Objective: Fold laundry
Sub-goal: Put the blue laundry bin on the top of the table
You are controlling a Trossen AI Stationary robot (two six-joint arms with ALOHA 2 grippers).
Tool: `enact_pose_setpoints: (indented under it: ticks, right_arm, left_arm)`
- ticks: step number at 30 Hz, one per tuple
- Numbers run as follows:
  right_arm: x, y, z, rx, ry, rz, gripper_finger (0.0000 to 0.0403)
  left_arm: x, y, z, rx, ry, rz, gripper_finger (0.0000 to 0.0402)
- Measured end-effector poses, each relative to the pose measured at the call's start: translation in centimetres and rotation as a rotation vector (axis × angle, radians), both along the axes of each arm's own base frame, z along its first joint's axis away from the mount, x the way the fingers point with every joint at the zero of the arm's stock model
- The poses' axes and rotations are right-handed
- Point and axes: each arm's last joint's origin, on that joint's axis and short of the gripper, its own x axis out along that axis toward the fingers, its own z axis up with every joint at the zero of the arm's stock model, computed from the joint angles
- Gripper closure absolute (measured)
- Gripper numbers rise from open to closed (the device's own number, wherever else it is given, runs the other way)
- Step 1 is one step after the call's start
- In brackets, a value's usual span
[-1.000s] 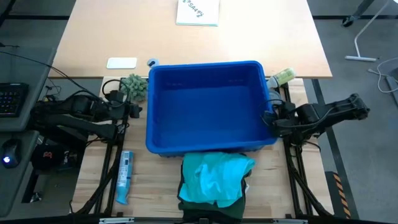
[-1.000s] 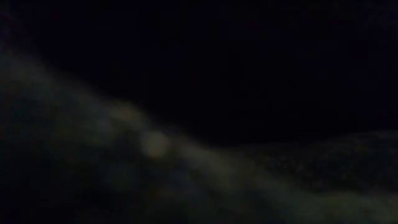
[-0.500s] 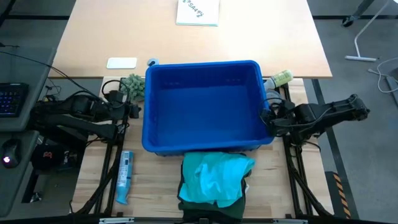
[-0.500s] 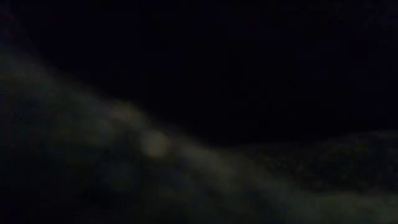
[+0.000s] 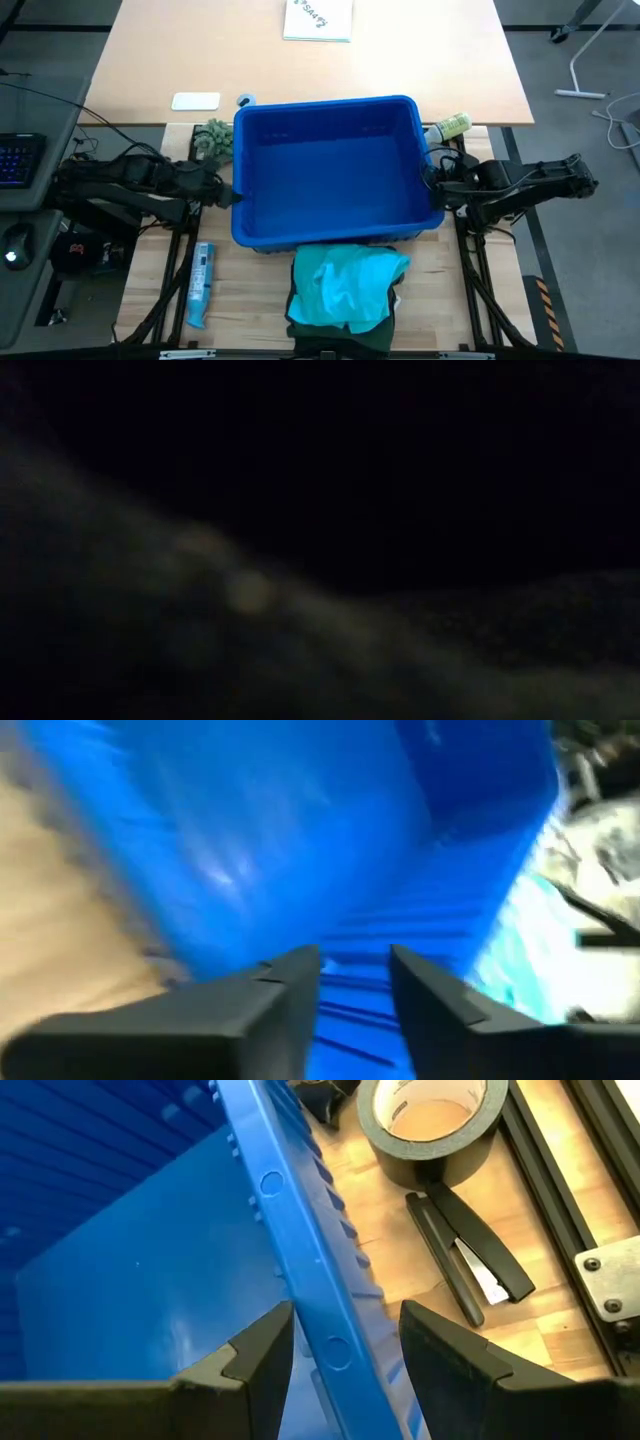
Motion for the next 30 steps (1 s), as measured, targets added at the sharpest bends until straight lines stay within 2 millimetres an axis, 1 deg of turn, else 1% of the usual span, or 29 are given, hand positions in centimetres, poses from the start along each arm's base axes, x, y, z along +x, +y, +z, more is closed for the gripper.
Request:
enact_pose_setpoints:
  ticks: [2, 3, 7, 10, 12, 13, 15, 17, 19, 23, 24, 28, 30]
  right_arm:
    - [0.0, -0.1, 0.0, 0.0, 0.0, -0.003, 0.0238]
    - [0.0, -0.1, 0.0, -0.001, 0.0, -0.003, 0.0238]
    - [0.0, -0.1, 0.0, 0.001, -0.001, -0.003, 0.0238]
    - [0.0, -0.1, 0.0, 0.001, 0.0, -0.003, 0.0238]
    - [0.0, -0.1, 0.0, 0.0, 0.002, -0.002, 0.0238]
    - [0.0, -0.1, 0.0, -0.001, 0.002, -0.002, 0.0238]
    - [-0.1, -0.1, 0.0, -0.001, 0.003, -0.003, 0.0238]
    - [-0.1, -0.1, 0.0, -0.003, 0.003, -0.003, 0.0238]
    - [-0.1, -0.1, 0.0, -0.009, 0.004, -0.004, 0.0238]
    - [-0.1, -0.1, 0.0, -0.012, 0.006, -0.004, 0.0238]
    - [-0.1, -0.1, 0.0, -0.012, 0.006, -0.004, 0.0238]
    - [-0.1, -0.1, 0.0, -0.012, 0.006, -0.004, 0.0238]
    - [-0.1, -0.1, 0.0, -0.013, 0.006, -0.004, 0.0238]
  left_arm:
    - [0.7, -0.5, 0.0, -0.021, -0.012, -0.043, 0.0373]
    - [1.0, -0.7, 0.1, -0.028, -0.024, -0.055, 0.0386]
    - [2.2, -2.1, 0.7, -0.082, -0.121, -0.105, 0.0398]
    - [3.0, -3.8, 0.4, -0.153, -0.108, -0.192, 0.04]
    - [3.4, -5.2, 0.4, -0.181, -0.123, -0.279, 0.0401]
    - [3.6, -6.1, 0.8, -0.18, -0.167, -0.347, 0.0401]
    - [3.9, -7.7, 1.9, -0.175, -0.306, -0.487, 0.0401]
    - [3.8, -8.9, 2.6, -0.195, -0.373, -0.537, 0.0401]
    - [3.6, -9.8, 1.9, -0.202, -0.314, -0.537, 0.0401]
    - [3.0, -11.1, -1.8, -0.153, 0.039, -0.523, 0.0401]
    - [2.9, -11.3, -2.4, -0.14, 0.096, -0.512, 0.0401]
    - [3.1, -11.8, -4.0, -0.09, 0.228, -0.452, 0.0402]
    - [3.3, -11.7, -4.3, -0.062, 0.228, -0.399, 0.0402]
